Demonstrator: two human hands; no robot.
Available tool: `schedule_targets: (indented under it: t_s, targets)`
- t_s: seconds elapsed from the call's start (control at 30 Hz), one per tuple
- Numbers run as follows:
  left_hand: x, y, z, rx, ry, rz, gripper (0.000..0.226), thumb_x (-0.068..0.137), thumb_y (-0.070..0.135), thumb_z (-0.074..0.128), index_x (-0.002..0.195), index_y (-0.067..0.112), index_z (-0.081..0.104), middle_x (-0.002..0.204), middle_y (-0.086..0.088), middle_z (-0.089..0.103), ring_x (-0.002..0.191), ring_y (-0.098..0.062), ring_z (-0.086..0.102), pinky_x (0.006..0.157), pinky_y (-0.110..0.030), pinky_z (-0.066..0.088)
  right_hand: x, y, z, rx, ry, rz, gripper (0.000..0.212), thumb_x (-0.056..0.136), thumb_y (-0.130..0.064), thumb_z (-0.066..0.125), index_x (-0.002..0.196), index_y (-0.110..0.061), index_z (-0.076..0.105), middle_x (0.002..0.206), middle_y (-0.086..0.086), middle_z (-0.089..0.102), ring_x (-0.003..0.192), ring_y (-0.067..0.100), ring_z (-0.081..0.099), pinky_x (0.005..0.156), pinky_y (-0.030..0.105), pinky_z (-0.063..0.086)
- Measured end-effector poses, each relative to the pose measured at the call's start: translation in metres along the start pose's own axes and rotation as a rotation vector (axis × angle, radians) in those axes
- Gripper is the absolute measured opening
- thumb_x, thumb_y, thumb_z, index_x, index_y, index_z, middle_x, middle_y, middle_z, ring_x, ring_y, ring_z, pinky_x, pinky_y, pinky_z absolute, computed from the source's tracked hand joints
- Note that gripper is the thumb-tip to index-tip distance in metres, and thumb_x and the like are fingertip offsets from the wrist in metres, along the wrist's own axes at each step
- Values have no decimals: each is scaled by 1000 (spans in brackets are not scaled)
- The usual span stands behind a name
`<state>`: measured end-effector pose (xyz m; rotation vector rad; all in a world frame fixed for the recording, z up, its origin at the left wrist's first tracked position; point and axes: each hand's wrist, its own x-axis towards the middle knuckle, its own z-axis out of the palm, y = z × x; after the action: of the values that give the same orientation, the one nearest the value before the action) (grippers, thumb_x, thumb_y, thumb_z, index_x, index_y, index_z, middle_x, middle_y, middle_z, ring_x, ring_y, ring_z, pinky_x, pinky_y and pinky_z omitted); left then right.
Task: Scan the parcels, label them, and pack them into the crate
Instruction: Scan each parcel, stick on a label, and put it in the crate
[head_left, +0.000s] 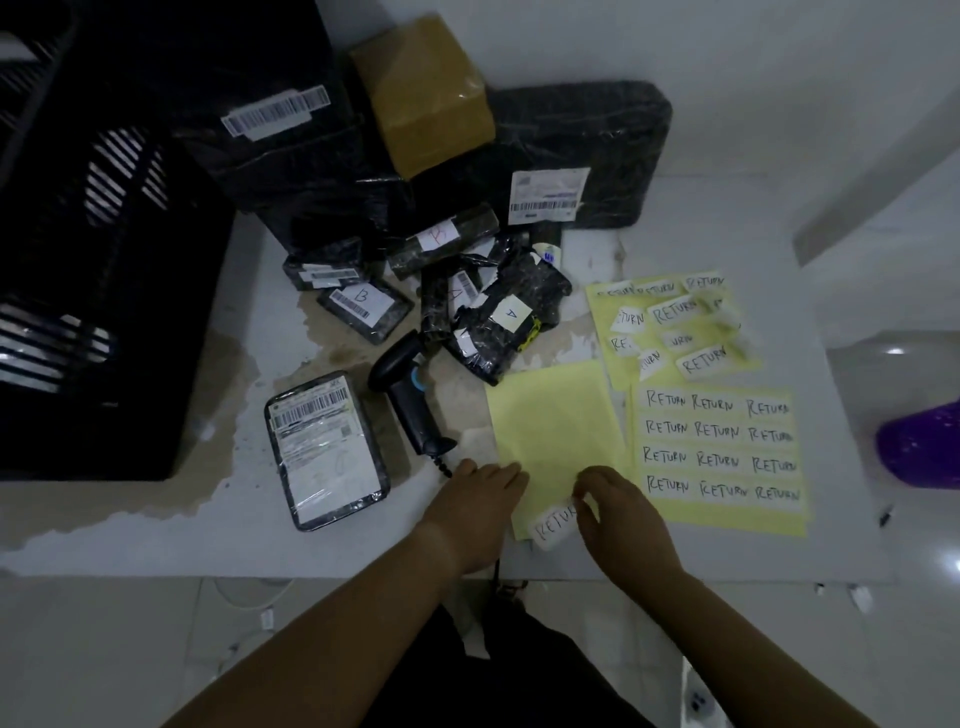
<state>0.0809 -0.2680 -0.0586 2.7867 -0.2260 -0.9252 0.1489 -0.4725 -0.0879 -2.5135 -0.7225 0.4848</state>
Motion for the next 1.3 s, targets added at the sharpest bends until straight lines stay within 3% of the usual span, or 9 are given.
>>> schedule_targets:
  t_s: [0.13,0.23,0.33,0.47,0.63,0.8,0.93,1.13,1.3]
  targets:
    - [-3,-2,-5,-155,81,13,71,101,7,44,162,13,7,167,-7,21,147,-23,31,119,-33,13,-5,-2,-17,362,-43,227,4,98,-20,56,101,-21,58,100,-3,66,91,13,64,70,31,53]
    - [-17,-6,-13,-495,324,-67,57,103,17,48,158,19,29,158,-1,41,137,-19,43,112,-25,23,-8,-20,-32,446,12,268,2,97,-24,58,97,-22,58,100,-6,66,91,10,65,62,26,50]
    - [-45,-11,-24,-872,474,-196,27,102,38,56,125,25,60,117,9,65,106,-7,59,91,-23,46,-6,-49,-36,434,-15,231,10,96,-26,61,88,-21,56,87,-5,63,77,12,63,57,30,47]
    - [-84,-48,-24,-1178,510,-301,25,96,46,64,96,21,68,88,8,70,80,1,63,70,-15,47,28,-107,-21,369,-103,17,15,93,-25,65,79,-24,58,77,-8,59,70,11,60,56,23,43]
    - [-131,-116,4,-1190,620,-430,16,93,33,71,84,21,63,78,4,69,72,-6,66,67,-23,51,73,-194,25,235,-176,-174,21,90,-29,63,75,-34,49,75,-9,53,71,6,54,62,28,45]
    - [-139,-161,24,-1203,653,-489,11,95,26,69,87,20,65,83,-5,70,73,-14,65,65,-26,49,101,-230,64,206,-179,-169,16,88,-27,69,80,-27,54,66,-13,47,61,1,49,53,16,32]
    - [-132,-181,36,-1145,679,-509,11,95,20,69,86,21,63,81,8,69,73,0,61,64,-15,45,110,-233,82,173,-90,-141,14,84,-21,74,83,-14,61,78,-12,45,67,1,44,61,21,32]
    - [-126,-183,46,-1051,719,-509,10,96,25,67,88,20,64,80,3,68,75,-11,64,72,-38,55,106,-236,91,109,-30,-117,17,82,-22,75,80,-19,58,99,0,46,72,13,50,71,27,41]
    - [-123,-183,44,-992,773,-487,9,96,25,66,90,18,64,85,1,66,79,-14,62,73,-41,55,107,-233,94,76,-22,-105,13,84,-21,73,85,-15,62,106,2,47,82,13,53,78,23,40]
